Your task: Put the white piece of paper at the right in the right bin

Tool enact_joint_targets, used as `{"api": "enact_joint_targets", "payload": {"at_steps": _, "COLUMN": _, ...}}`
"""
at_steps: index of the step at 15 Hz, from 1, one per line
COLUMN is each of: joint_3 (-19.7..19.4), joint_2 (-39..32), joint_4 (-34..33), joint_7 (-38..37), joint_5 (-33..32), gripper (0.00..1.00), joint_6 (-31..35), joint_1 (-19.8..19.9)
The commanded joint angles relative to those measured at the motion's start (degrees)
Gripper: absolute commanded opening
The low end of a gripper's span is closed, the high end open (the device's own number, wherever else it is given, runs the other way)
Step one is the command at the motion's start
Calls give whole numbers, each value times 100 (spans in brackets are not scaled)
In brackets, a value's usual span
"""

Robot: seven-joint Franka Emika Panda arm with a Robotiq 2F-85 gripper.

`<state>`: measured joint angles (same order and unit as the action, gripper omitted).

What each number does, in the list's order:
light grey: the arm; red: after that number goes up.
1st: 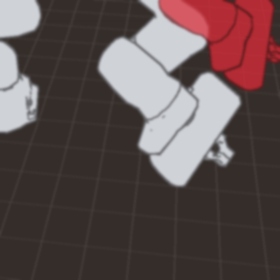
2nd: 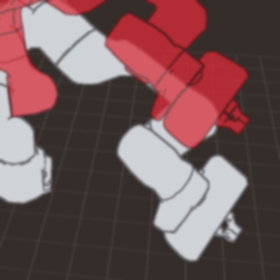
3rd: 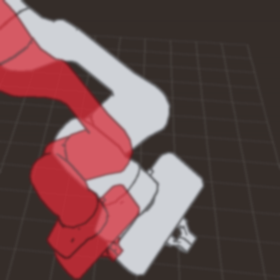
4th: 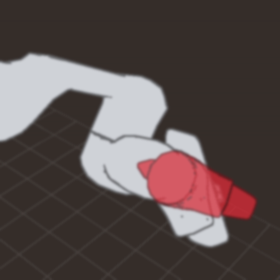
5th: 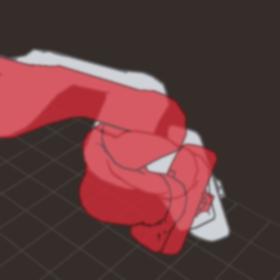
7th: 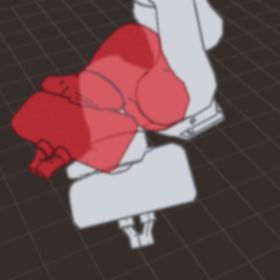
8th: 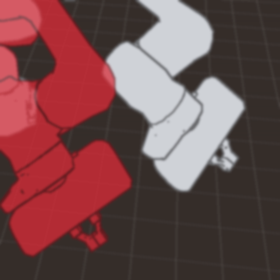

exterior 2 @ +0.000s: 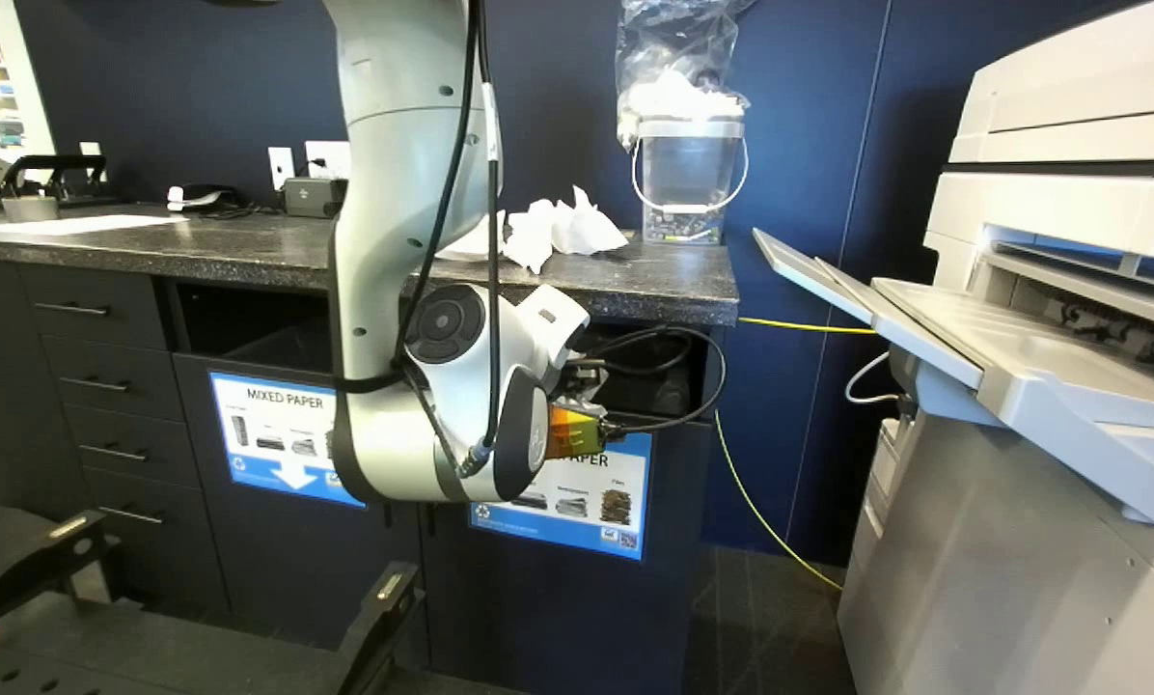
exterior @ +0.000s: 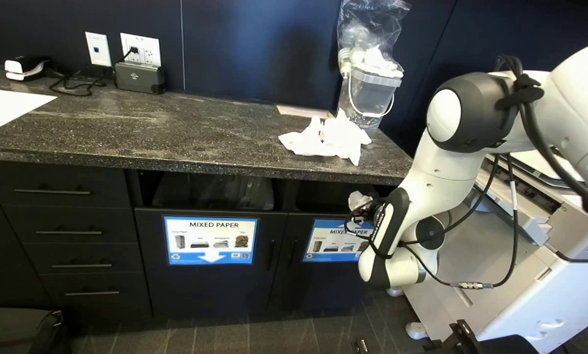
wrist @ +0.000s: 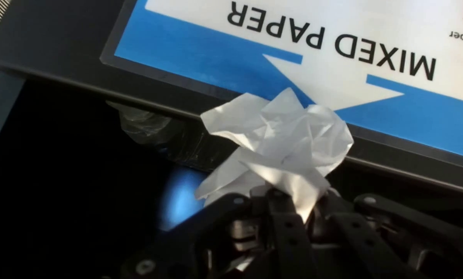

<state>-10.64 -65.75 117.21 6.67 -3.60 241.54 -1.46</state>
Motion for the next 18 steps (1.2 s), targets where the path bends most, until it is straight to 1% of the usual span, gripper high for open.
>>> {"api": "enact_joint_targets", "payload": {"at_steps": 1, "joint_3": 104, "joint_2": -402, "joint_4": -759, "joint_7": 153, "joint_5": -291, "gripper": 2, "joint_6": 433, "joint_1": 294}}
{"api": "enact_joint_targets", "payload": {"at_steps": 2, "joint_3": 108, "joint_2": -456, "joint_4": -923, "joint_7": 152, "joint_5": -374, "gripper": 2, "joint_6": 392, "joint_1": 339}}
{"api": "enact_joint_targets", "payload": {"at_steps": 3, "joint_3": 113, "joint_2": -506, "joint_4": -1352, "joint_7": 112, "joint_5": -502, "gripper": 2, "joint_6": 50, "joint_1": 398}}
{"api": "enact_joint_targets", "payload": {"at_steps": 4, "joint_3": 117, "joint_2": -550, "joint_4": -1446, "joint_7": 94, "joint_5": -603, "gripper": 2, "joint_6": 44, "joint_1": 453}}
{"api": "enact_joint_targets", "payload": {"at_steps": 5, "joint_3": 123, "joint_2": -625, "joint_4": -1365, "joint_7": 99, "joint_5": -685, "gripper": 2, "joint_6": 318, "joint_1": 518}}
{"api": "enact_joint_targets", "payload": {"at_steps": 6, "joint_3": 135, "joint_2": -685, "joint_4": -1574, "joint_7": 78, "joint_5": -758, "gripper": 2, "joint_6": 254, "joint_1": 574}}
{"api": "enact_joint_targets", "payload": {"at_steps": 7, "joint_3": 314, "joint_2": -725, "joint_4": -1915, "joint_7": 210, "joint_5": -866, "gripper": 2, "joint_6": 8, "joint_1": 777}}
{"api": "enact_joint_targets", "payload": {"at_steps": 8, "joint_3": 171, "joint_2": -843, "joint_4": -1901, "joint_7": 51, "joint_5": -937, "gripper": 2, "joint_6": 291, "joint_1": 700}}
{"api": "enact_joint_targets", "payload": {"at_steps": 9, "joint_3": 207, "joint_2": -899, "joint_4": -2033, "joint_7": 19, "joint_5": -1024, "gripper": 2, "joint_6": 375, "joint_1": 768}}
{"api": "enact_joint_targets", "payload": {"at_steps": 10, "joint_3": 422, "joint_2": -1033, "joint_4": -2571, "joint_7": 115, "joint_5": -1136, "gripper": 2, "joint_6": 57, "joint_1": 979}}
{"api": "enact_joint_targets", "payload": {"at_steps": 11, "joint_3": 291, "joint_2": -1168, "joint_4": -2557, "joint_7": -60, "joint_5": -1144, "gripper": 2, "joint_6": 325, "joint_1": 880}}
{"api": "enact_joint_targets", "payload": {"at_steps": 13, "joint_3": 373, "joint_2": -1367, "joint_4": -2892, "joint_7": -159, "joint_5": -1243, "gripper": 2, "joint_6": 313, "joint_1": 966}}
{"api": "enact_joint_targets", "payload": {"at_steps": 14, "joint_3": 552, "joint_2": -1527, "joint_4": -3235, "joint_7": -85, "joint_5": -1322, "gripper": 2, "joint_6": 115, "joint_1": 1118}}
{"api": "enact_joint_targets", "payload": {"at_steps": 15, "joint_3": 429, "joint_2": -1564, "joint_4": -3145, "joint_7": -222, "joint_5": -1286, "gripper": 2, "joint_6": 300, "joint_1": 1012}}
{"api": "enact_joint_targets", "payload": {"at_steps": 16, "joint_3": 576, "joint_2": -1660, "joint_4": -3331, "joint_7": -170, "joint_5": -1370, "gripper": 2, "joint_6": 246, "joint_1": 1136}}
{"api": "enact_joint_targets", "payload": {"at_steps": 17, "joint_3": 608, "joint_2": -1775, "joint_4": -3503, "joint_7": -181, "joint_5": -1369, "gripper": 2, "joint_6": 179, "joint_1": 1147}}
{"api": "enact_joint_targets", "payload": {"at_steps": 18, "joint_3": 517, "joint_2": -1880, "joint_4": -3595, "joint_7": -296, "joint_5": -1344, "gripper": 2, "joint_6": 212, "joint_1": 1072}}
